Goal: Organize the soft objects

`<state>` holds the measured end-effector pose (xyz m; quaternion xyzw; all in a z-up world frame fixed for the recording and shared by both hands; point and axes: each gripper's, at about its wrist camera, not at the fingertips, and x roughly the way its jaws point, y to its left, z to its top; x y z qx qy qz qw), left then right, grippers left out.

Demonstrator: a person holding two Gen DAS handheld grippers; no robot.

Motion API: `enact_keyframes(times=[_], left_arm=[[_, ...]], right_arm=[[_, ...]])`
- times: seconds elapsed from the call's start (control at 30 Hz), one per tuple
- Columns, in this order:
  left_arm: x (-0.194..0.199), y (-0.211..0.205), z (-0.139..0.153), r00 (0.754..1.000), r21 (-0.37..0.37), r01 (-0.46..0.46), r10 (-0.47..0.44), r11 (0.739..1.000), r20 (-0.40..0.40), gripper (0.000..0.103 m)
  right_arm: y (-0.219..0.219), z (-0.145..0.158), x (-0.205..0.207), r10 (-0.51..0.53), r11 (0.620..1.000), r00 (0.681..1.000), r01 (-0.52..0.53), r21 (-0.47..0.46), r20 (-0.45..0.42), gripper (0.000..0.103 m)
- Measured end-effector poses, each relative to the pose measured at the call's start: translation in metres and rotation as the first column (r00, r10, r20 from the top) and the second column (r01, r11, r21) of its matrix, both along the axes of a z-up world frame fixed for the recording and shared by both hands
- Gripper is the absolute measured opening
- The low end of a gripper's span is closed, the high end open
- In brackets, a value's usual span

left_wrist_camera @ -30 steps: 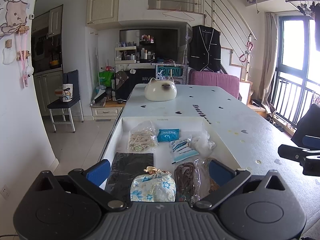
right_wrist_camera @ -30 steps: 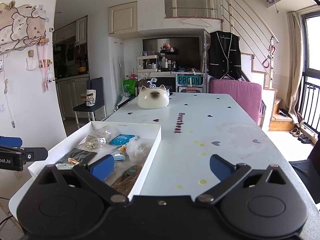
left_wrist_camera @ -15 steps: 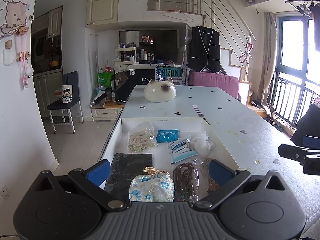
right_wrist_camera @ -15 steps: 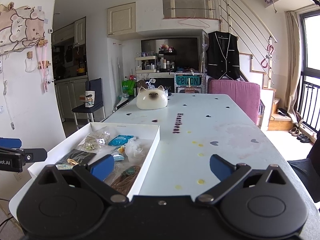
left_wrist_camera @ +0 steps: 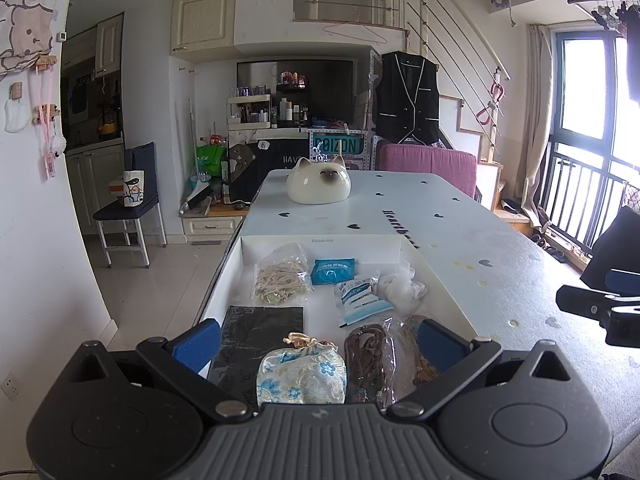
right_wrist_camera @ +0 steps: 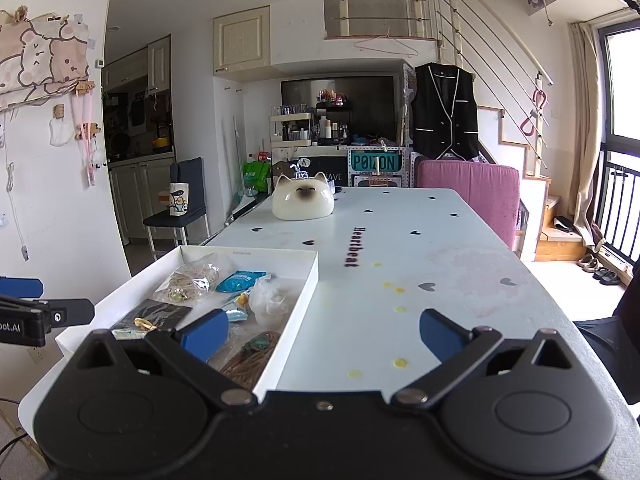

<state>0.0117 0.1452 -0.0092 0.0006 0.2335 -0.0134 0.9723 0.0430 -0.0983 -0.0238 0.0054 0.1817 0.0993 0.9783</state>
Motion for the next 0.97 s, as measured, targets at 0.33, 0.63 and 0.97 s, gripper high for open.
enact_keyframes(times=[0.33, 0.63, 0.97], left_arm=[[-0.0015, -0.0015, 0.0008, 1.000, 0.004, 0.000, 0.000, 1.000, -0.001, 0.103], [-0.0026, -0.0020, 0.0011, 1.000, 0.007, -0.004, 0.004, 1.000, -0.001, 0.103], [-0.0045, -0.0024, 0.0005, 1.000, 0.009, -0.012, 0.012, 1.000, 0.000, 0.103]], right_arm=[[-0.0001, -0.0001, 0.0002, 0.001, 1.000, 1.000, -0.001, -0.001, 0.001, 0.103], [-0.0002, 0.0001, -0.0003, 0.000, 1.000, 1.000, 0.000, 0.001, 0.000, 0.103], [-0.0002, -0.0001, -0.0003, 0.000, 1.000, 1.000, 0.000, 0.000, 0.000, 0.103]])
